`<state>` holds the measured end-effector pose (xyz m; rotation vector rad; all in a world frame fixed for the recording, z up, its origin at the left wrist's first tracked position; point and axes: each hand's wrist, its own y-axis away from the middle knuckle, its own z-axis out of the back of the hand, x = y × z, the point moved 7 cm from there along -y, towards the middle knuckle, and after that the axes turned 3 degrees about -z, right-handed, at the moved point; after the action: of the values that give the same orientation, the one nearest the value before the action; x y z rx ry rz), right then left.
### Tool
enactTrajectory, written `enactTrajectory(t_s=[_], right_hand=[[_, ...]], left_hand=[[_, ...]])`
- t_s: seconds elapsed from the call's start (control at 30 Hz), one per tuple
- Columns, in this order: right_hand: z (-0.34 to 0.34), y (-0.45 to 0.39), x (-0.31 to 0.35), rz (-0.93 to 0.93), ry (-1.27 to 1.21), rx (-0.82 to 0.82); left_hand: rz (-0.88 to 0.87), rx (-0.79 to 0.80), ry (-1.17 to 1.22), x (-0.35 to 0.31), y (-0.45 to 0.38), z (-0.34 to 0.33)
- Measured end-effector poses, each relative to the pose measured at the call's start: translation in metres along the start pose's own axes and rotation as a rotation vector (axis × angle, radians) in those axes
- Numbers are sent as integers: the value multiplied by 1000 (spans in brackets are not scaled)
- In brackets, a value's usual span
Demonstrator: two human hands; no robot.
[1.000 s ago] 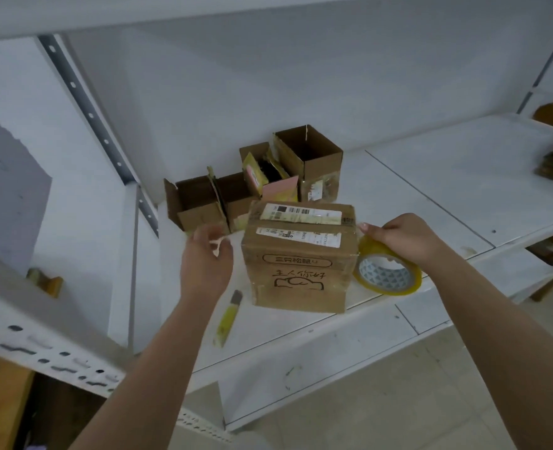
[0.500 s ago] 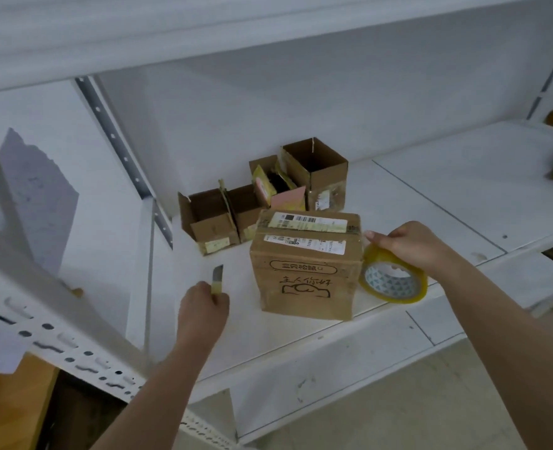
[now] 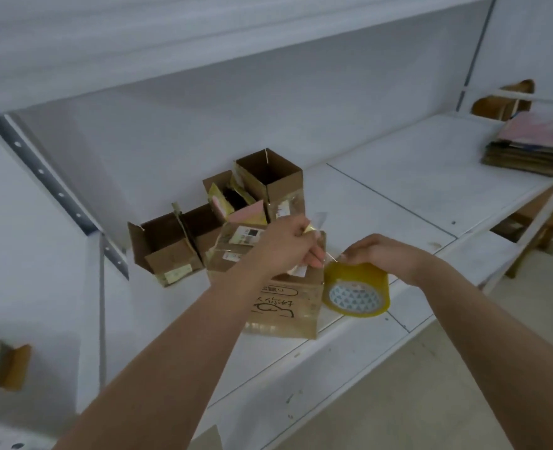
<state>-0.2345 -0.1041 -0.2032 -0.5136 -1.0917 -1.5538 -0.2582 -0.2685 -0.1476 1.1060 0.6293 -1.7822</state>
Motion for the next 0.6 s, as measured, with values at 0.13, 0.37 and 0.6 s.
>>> enactTrajectory(t_s=[0.13, 0.37, 0.6], right_hand=[[-3, 10, -8, 49, -101, 147], [-4, 2, -14, 62, -36, 7], [-4, 6, -26, 47, 142, -71]], left_hand=[[-44, -60, -120, 18, -6, 10], [-103, -46, -36, 17, -3, 11], [-60, 24, -90, 12, 0, 6]])
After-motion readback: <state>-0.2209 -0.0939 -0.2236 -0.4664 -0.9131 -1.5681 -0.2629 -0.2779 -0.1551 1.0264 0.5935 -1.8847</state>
